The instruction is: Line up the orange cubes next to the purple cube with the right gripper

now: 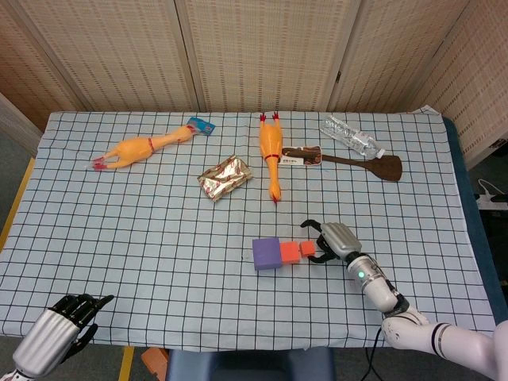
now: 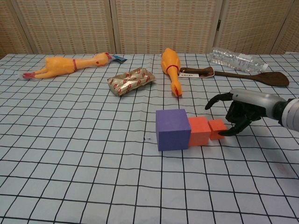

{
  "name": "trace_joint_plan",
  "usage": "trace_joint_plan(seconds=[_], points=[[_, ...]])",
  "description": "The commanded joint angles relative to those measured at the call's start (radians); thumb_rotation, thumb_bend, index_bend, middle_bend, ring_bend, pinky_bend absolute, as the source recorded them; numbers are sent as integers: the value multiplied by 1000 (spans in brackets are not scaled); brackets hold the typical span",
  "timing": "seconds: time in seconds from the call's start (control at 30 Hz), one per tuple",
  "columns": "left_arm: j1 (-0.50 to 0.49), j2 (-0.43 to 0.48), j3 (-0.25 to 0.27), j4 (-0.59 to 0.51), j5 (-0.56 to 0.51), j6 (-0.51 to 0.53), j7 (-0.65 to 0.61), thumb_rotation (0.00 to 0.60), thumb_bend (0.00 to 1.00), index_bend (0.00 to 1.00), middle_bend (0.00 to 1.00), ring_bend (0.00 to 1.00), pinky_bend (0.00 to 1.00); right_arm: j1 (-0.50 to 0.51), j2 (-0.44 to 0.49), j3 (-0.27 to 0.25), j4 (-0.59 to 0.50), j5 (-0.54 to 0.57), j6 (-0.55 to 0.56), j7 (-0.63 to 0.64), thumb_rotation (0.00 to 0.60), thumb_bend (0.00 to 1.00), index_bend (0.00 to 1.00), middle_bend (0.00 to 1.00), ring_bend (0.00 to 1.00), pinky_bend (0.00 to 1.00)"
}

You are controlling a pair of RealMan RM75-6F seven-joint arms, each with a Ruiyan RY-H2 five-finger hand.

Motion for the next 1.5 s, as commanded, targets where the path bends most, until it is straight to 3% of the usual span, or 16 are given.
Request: trace_joint_plan(seconds=[0.03, 0.23, 0.47, 0.67, 1.5], points=[[0, 0, 0, -1, 0, -1, 1, 600, 451, 205, 377, 322, 425, -12, 55, -6, -52, 15, -4, -8, 600, 118, 231, 932, 885, 971], [0, -1, 1, -2, 1, -4, 7, 600, 451, 205, 377, 322, 426, -16, 121, -8, -111, 94, -24, -53, 600, 125, 239, 932, 885, 970], [0, -3, 0, -4, 1, -7, 13, 600, 451, 205, 378, 336, 426, -3, 121, -16, -107, 176, -58, -92, 600, 293, 341, 937, 888, 971], [0, -2, 0, -5, -1, -8, 13, 600, 450, 205, 378, 337, 425, 19, 135, -17, -120, 193, -136, -64, 600, 357, 387, 940, 891, 970], [0, -1, 1, -5, 0, -9, 12, 600, 451, 205, 378, 337, 426, 32, 136, -19, -113, 153, -175, 7, 600, 391, 406, 942, 892, 970]])
